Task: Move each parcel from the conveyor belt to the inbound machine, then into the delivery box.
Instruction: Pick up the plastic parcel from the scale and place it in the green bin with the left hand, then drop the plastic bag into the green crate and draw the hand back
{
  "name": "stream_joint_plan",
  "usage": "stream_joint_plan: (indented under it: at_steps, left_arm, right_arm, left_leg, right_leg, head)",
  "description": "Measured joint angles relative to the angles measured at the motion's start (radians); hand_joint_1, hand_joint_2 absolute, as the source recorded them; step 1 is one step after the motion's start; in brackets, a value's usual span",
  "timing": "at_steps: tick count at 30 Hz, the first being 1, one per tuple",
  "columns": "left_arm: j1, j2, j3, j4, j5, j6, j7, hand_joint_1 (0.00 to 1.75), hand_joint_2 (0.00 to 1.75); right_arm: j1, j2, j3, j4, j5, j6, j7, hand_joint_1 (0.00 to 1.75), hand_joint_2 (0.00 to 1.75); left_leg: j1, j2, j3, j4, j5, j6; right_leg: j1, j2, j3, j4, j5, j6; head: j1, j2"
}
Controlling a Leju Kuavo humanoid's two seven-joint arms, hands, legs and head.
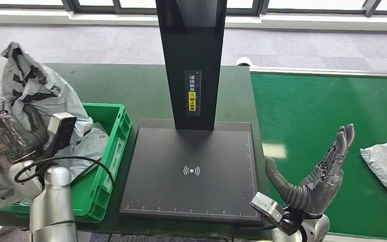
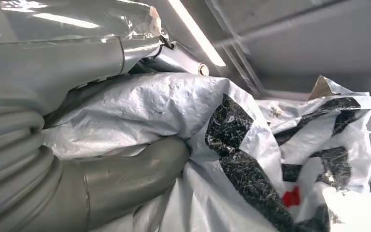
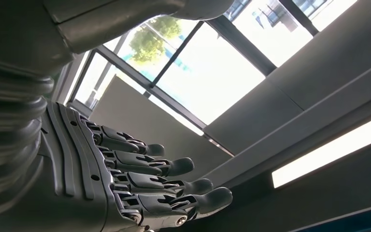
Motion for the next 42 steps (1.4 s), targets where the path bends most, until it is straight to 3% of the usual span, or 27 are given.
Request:
stream_joint_plan:
  at_steps: [5,8,9,12,13,19,23,30,33,37,42]
  left_arm:
    - [-0.060,-0.022,0.217,0.056,-0.015,0.000,-0.133,1.75,1.75]
    - [-0.097,-0.028,0.336,0.093,-0.047,0.000,-0.164,1.75,1.75]
    - [-0.104,-0.029,0.357,0.104,-0.068,0.000,-0.157,1.59,1.75]
    - [-0.111,-0.030,0.378,0.130,-0.129,0.000,-0.103,0.28,1.75]
    - [-0.111,-0.030,0.378,0.138,-0.138,0.000,-0.082,0.00,1.75]
    - [-0.109,-0.032,0.374,0.163,-0.146,0.000,-0.034,0.00,1.75]
    - [-0.081,-0.032,0.297,0.186,-0.124,0.000,0.018,0.00,1.75]
    - [-0.061,-0.032,0.248,0.195,-0.092,0.000,0.004,0.00,1.75]
    - [-0.054,-0.040,0.247,0.184,-0.029,0.000,-0.081,0.00,1.75]
    - [-0.057,-0.080,0.271,0.159,0.186,0.002,-0.378,0.00,1.75]
    - [-0.057,-0.113,0.282,0.146,0.252,0.002,-0.410,0.00,1.75]
  right_arm:
    - [0.005,0.001,0.000,0.000,0.000,0.000,0.000,0.00,1.75]
    - [0.005,0.001,0.000,0.006,-0.002,0.000,0.000,0.00,1.75]
    - [0.005,0.001,0.000,0.010,-0.004,0.000,0.000,0.00,1.75]
    - [0.003,0.001,0.004,0.023,-0.005,0.001,0.000,0.00,1.75]
    - [0.003,0.001,0.005,0.028,-0.005,0.001,0.000,0.00,1.75]
    - [0.002,0.001,0.007,0.043,-0.003,0.001,0.000,0.00,1.75]
    - [0.001,0.002,0.009,0.055,0.003,0.001,0.000,0.00,1.75]
    - [0.001,0.002,0.015,0.063,0.005,0.001,0.000,0.00,1.75]
    - [0.001,0.002,0.015,0.067,0.009,0.001,0.000,0.00,1.75]
    - [0.001,0.001,0.006,0.073,0.014,0.000,0.000,0.00,1.75]
    - [0.002,0.001,-0.003,0.080,0.014,0.000,0.000,0.00,1.75]
  left_leg:
    - [0.001,-0.002,-0.002,0.000,0.000,0.000]
    - [0.001,0.000,-0.001,0.000,0.000,0.000]
    - [0.001,0.000,-0.001,0.000,0.000,0.000]
    - [0.001,-0.001,-0.001,0.000,0.000,0.000]
    - [0.001,-0.002,-0.002,0.000,0.000,0.000]
    - [0.000,-0.001,-0.001,0.000,0.000,0.000]
    - [0.000,-0.001,-0.002,0.000,0.000,0.000]
    - [0.000,-0.001,-0.002,0.000,0.000,0.000]
    - [0.000,-0.001,-0.002,0.000,0.000,0.000]
    - [0.000,-0.003,-0.002,0.000,0.000,0.000]
    - [0.000,-0.003,-0.002,0.000,0.000,0.000]
  right_leg:
    - [0.001,-0.003,0.000,0.000,0.000,-0.001]
    - [0.000,-0.001,-0.001,0.000,0.000,-0.002]
    - [0.000,-0.001,-0.001,0.000,0.000,-0.001]
    - [0.000,-0.002,0.000,0.000,0.000,-0.001]
    - [0.000,-0.003,0.000,0.000,0.000,-0.001]
    - [0.000,-0.002,-0.001,0.000,0.000,-0.002]
    - [0.000,-0.003,-0.001,0.000,0.000,-0.001]
    - [0.000,-0.003,-0.001,0.000,0.000,-0.002]
    - [0.000,-0.003,-0.001,0.000,0.000,-0.002]
    - [0.000,-0.003,0.000,0.000,0.000,-0.001]
    - [0.000,-0.003,0.000,0.000,0.000,-0.001]
  head:
    - [0.000,0.000]
    - [0.000,0.000]
    - [0.000,0.000]
    - [0.000,0.000]
    - [0.000,0.000]
    - [0.000,0.000]
    - [0.000,0.000]
    - [0.000,0.000]
    - [0.000,0.000]
    - [0.000,0.000]
    - [0.000,0.000]
